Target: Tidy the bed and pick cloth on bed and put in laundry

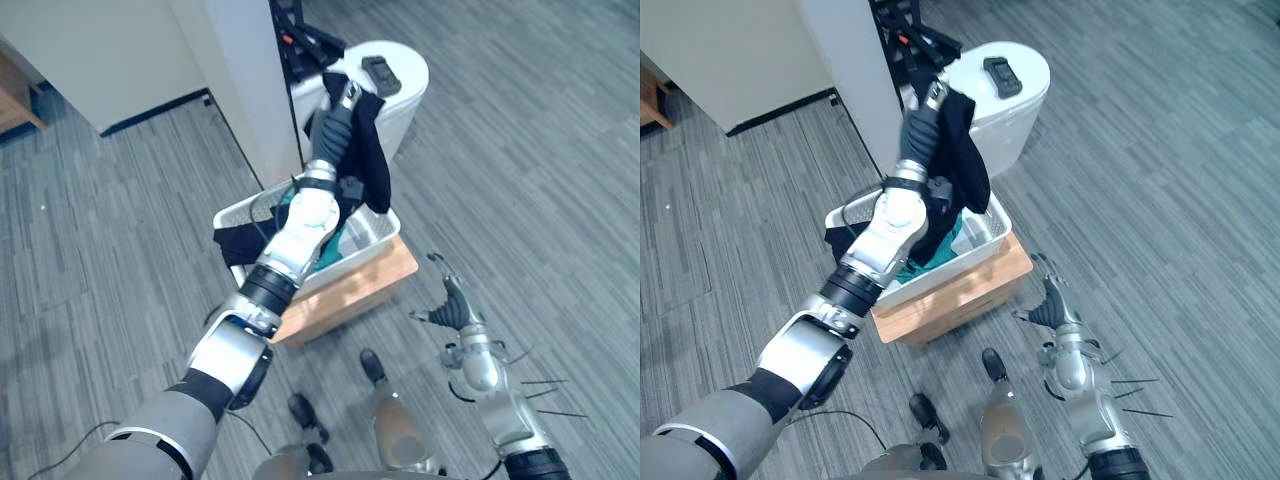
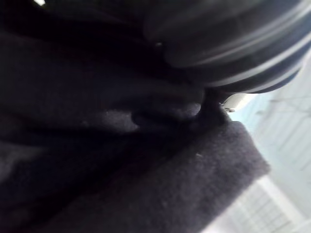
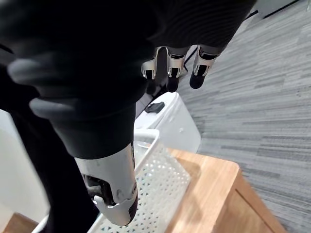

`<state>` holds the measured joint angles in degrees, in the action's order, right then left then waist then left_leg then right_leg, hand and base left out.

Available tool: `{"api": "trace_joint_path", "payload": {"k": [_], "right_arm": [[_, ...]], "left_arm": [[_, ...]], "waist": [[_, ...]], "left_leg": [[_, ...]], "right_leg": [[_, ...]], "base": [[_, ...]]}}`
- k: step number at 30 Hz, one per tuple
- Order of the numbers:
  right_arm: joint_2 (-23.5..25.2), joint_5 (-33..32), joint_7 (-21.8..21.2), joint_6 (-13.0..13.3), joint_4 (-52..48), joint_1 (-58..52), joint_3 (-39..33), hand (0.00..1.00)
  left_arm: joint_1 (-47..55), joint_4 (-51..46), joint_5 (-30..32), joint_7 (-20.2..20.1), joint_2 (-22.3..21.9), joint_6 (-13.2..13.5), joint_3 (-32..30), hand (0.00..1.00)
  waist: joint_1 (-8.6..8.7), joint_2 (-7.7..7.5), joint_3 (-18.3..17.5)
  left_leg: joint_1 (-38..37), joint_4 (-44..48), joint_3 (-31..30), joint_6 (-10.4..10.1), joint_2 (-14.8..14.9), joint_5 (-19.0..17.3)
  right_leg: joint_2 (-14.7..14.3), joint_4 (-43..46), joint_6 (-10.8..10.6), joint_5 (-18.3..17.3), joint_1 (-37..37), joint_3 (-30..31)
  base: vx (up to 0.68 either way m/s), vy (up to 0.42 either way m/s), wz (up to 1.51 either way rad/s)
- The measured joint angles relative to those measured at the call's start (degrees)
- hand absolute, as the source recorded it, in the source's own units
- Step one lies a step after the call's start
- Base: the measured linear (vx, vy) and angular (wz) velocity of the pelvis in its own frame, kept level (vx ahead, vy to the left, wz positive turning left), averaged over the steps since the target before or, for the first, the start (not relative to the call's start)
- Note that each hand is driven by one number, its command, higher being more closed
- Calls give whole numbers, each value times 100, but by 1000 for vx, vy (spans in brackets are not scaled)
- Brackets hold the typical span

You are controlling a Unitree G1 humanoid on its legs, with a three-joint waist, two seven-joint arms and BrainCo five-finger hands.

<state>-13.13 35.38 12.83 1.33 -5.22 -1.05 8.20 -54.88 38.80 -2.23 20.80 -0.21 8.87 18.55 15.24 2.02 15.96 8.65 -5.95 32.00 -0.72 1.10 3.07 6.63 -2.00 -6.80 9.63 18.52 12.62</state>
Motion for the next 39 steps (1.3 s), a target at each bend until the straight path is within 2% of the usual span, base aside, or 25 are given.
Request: {"api": "trace_joint_path", "payload": {"k": [2, 7, 8, 11, 14, 21, 24, 29, 33, 34, 36, 39], "right_arm": [[111, 0, 127, -2, -106, 100, 158, 0], [415, 1, 292, -20, -105, 38, 364, 0], [440, 1, 326, -20, -103, 15, 366, 0], [566, 1, 344, -20, -60, -188, 414, 0], [584, 0, 342, -17, -50, -462, 440, 0], [580, -170, 239, 9, 253, -762, 454, 0], [578, -236, 112, 51, 397, -899, 465, 0], [518, -347, -77, 55, 1069, -952, 342, 0], [549, -380, -149, 49, 1769, -961, 68, 0], [570, -381, -186, 43, 2027, -960, -59, 0], [653, -420, -186, -3, 2426, -938, -335, 0], [807, -527, -190, -52, 3143, -917, -745, 0]], "left_arm": [[17, 356, 237, -90, -38, -110, -14, 100], [292, 905, 363, -79, -12, -247, -355, 100], [295, 961, 379, -80, 7, -257, -422, 0], [298, 1221, 402, -69, 140, -310, -827, 0], [299, 1400, 316, -8, 458, -358, -1058, 0], [426, 1211, 58, 116, 934, -356, -1468, 0], [957, 629, 56, 172, 988, -338, -1461, 0], [2224, -559, 55, 100, 981, -258, -1417, 0], [3377, -1090, -43, 40, 975, -191, -1432, 0], [3760, -1282, -92, 35, 969, -176, -1445, 0], [4380, -1512, -362, -92, 946, -64, -1594, 0], [5297, -1402, -647, -294, 861, -13, -2132, 0]], "waist": [[-21, -14, 164], [-78, -65, 228], [-83, -80, 237], [-218, -101, 249], [-348, -102, 250], [-403, -131, 253], [-503, -146, 250], [-525, -161, 216], [-570, -205, -96], [-676, -233, -182], [-716, -239, -282], [-973, -248, -478]], "left_leg": [[184, 1, 263, -23, 10, 19], [290, 3, 449, -39, 9, 31], [288, 3, 454, -33, 10, 31], [271, 6, 451, -8, 30, 46], [215, 8, 356, -9, 95, 47], [41, 3, 99, -17, 163, 6], [-151, 2, 65, -12, 178, 3], [-470, 0, -288, -118, 218, 80], [-539, 1, -598, -119, 208, 86], [-591, 3, -694, -83, 201, 111], [-665, 3, -928, -83, 180, 111], [-776, 2, -1146, -86, 167, 106]], "right_leg": [[28, -1, -51, 41, 234, 38], [33, -8, -53, 110, 381, 140], [32, -8, -53, 110, 379, 141], [16, -8, -53, 111, 356, 135], [-17, -8, -52, 111, 252, 44], [-27, -8, -47, 107, -63, -158], [-39, -8, 30, 12, -276, -193], [-55, 0, 102, -204, -746, -522], [-30, -2, 117, -281, -966, -787], [-31, -8, 123, -307, -1072, -867], [-29, -7, 117, -395, -1279, -1100], [-13, -9, 128, -515, -1504, -1301]], "base": [[26, -12, -9], [88, 5, -12], [120, 2, -3], [116, -11, 0], [101, -34, 13], [44, -30, 23], [37, -46, 9], [32, -52, 31], [54, -17, 40], [59, -7, 35], [63, -18, 60], [50, -11, 46]]}}
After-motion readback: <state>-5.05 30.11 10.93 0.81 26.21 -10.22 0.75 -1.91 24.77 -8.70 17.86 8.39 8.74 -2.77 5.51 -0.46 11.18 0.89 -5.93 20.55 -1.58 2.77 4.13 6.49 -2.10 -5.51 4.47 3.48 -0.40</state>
